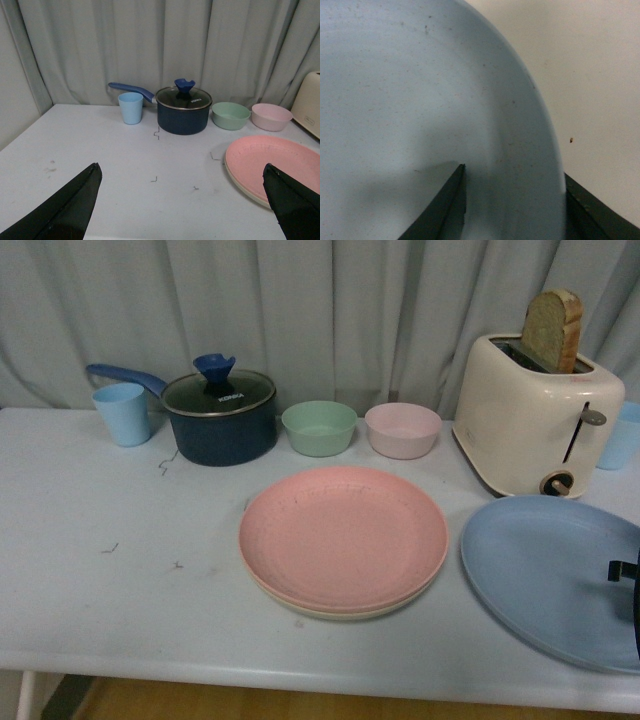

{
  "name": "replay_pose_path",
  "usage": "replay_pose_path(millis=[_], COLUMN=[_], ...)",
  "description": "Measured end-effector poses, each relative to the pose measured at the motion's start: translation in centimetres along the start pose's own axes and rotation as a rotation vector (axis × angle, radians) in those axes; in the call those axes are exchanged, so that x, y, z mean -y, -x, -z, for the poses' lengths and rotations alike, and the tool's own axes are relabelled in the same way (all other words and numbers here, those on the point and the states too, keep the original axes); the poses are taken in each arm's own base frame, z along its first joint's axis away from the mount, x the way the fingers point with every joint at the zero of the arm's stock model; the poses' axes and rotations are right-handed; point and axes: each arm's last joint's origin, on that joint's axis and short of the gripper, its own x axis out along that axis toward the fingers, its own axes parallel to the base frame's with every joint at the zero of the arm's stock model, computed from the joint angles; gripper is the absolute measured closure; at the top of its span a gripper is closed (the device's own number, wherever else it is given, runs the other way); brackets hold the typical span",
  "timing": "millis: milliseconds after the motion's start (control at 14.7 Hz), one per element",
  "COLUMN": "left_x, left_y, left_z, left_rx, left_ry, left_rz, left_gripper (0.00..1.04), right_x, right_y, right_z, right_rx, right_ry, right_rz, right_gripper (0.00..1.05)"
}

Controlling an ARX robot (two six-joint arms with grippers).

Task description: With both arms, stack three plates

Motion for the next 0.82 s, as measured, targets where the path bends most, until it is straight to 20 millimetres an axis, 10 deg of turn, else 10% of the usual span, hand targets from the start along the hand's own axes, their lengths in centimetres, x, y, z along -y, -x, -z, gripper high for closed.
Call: replay_pose_path(millis=[340,680,816], left_x=[0.0,0.0,0.0], left_y=[0.0,0.0,0.0], left_z=[0.0,0.0,0.0], left_rx=[0.000,0.000,0.000], left_ry=[0.000,0.000,0.000], left_rz=[0.000,0.000,0.000], left_gripper=[0.07,0.07,0.07], right_x=[0.2,1.6,-1.3], right_y=[1.0,8.1,12.1], right_z=[-0.4,-1.7,-3.4], right_rx=[0.037,0.176,0.285], right_ry=[-0.040,-0.072,-0.047], right_rz=[-0.028,-0.063,-0.225], right_gripper=[1.00,1.02,1.02])
